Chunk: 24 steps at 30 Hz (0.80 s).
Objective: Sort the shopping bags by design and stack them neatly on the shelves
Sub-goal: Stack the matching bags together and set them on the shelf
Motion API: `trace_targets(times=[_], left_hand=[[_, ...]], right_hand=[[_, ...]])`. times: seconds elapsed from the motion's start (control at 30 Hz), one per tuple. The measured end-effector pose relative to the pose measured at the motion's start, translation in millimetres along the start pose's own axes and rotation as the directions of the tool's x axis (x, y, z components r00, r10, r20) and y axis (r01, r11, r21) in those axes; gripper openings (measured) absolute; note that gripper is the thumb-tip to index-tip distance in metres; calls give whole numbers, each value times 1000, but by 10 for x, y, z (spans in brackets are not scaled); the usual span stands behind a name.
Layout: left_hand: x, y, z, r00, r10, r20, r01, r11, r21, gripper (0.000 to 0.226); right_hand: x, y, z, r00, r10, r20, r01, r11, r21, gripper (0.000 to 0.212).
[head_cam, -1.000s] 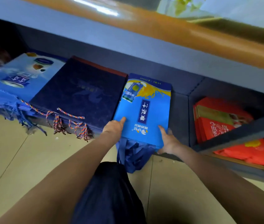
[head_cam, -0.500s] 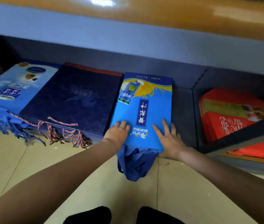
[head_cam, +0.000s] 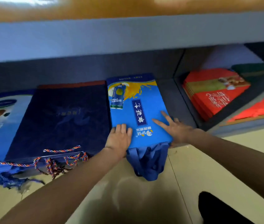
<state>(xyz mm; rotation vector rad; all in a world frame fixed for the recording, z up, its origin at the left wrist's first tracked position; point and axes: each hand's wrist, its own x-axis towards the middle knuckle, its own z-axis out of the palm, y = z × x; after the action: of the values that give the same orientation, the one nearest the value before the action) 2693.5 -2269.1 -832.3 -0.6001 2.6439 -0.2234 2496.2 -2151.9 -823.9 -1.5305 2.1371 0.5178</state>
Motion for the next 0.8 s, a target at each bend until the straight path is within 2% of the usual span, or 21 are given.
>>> trace_targets(times=[0.17, 0.37, 0.47, 0.63, 0.8], left_hand=[[-67, -132, 150, 998, 14, 59, -18, 998, 66, 104], [57, -121, 137, 991, 27, 128, -35, 998, 59, 112], [84, -126, 172, 994, 21, 112, -26, 999, 45, 111], [-70, -107, 183, 999, -6, 38, 4, 999, 35, 106], [-151, -147, 36, 996, -58, 64, 54, 997, 60, 108]], right_hand=[[-106, -25, 144, 992, 125, -17, -118, 967, 227, 119], [9, 8, 224, 994, 87, -68, -64, 956, 285, 117], [54, 101, 253, 991, 83, -109, -47, 953, 300, 114], [-15, 119, 392, 961, 98, -258, 12, 920, 392, 109], [-136, 65, 285, 959, 122, -258, 4, 898, 440, 107]])
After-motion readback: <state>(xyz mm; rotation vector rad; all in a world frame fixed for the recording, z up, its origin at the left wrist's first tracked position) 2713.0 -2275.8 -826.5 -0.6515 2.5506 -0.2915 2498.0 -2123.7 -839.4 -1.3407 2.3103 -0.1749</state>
